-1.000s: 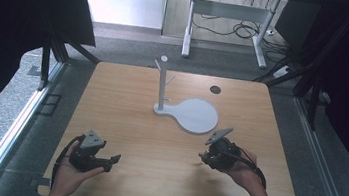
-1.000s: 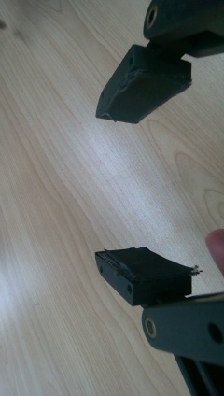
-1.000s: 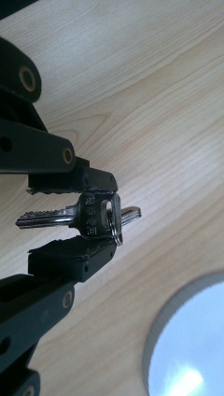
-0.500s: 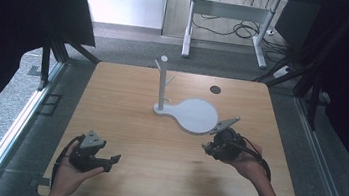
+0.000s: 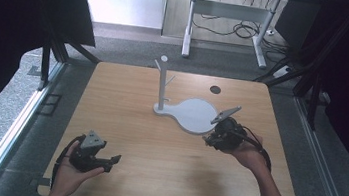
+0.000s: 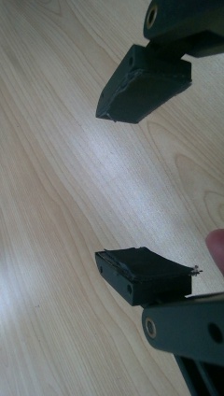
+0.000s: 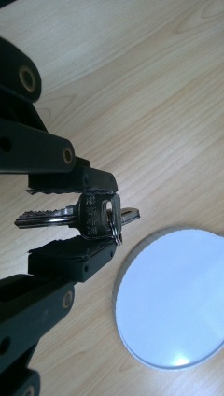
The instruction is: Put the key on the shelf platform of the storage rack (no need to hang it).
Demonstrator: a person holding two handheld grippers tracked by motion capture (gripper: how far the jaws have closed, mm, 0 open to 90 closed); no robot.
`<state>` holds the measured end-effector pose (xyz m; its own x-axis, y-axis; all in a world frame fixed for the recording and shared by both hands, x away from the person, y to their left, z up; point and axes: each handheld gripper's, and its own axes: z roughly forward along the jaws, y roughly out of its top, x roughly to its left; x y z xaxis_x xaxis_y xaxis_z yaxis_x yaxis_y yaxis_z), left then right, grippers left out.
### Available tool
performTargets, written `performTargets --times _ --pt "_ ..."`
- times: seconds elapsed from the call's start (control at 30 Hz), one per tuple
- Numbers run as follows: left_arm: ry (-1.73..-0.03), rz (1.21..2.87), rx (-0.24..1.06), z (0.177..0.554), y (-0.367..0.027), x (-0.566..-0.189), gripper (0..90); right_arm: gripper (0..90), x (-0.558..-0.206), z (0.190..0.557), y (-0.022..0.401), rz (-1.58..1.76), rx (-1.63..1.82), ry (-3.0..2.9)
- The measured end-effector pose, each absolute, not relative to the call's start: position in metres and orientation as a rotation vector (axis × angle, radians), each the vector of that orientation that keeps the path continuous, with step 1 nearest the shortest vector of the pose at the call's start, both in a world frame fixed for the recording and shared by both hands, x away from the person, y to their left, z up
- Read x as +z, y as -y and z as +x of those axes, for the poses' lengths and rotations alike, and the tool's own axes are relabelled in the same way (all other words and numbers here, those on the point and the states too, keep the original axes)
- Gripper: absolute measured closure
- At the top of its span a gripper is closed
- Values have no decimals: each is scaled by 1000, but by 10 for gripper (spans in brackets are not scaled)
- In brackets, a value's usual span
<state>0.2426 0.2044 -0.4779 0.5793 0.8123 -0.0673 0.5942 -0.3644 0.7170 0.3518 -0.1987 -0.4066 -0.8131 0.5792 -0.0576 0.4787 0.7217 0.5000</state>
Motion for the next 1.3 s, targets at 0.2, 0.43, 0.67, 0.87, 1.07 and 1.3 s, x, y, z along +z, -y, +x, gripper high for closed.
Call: performTargets --times 0.2,0.43,0.67,0.87,1.07,1.3 --pt "-1112 2095 386 243 -203 -479 269 675 -401 362 199 860 723 -2712" --pt "-1111 2095 385 243 -203 -478 269 675 -397 376 194 875 724 -2716" --pt "-1113 2095 387 243 -203 -478 269 675 -394 390 188 890 724 -2717" --pt "-1109 2099 388 243 -203 -478 269 675 -394 402 182 900 719 -2719" --pt "-1108 2099 387 243 -203 -479 269 675 -392 413 179 922 725 -2716" --pt "-1109 2102 387 243 -203 -479 269 675 -393 424 177 946 713 -2716"
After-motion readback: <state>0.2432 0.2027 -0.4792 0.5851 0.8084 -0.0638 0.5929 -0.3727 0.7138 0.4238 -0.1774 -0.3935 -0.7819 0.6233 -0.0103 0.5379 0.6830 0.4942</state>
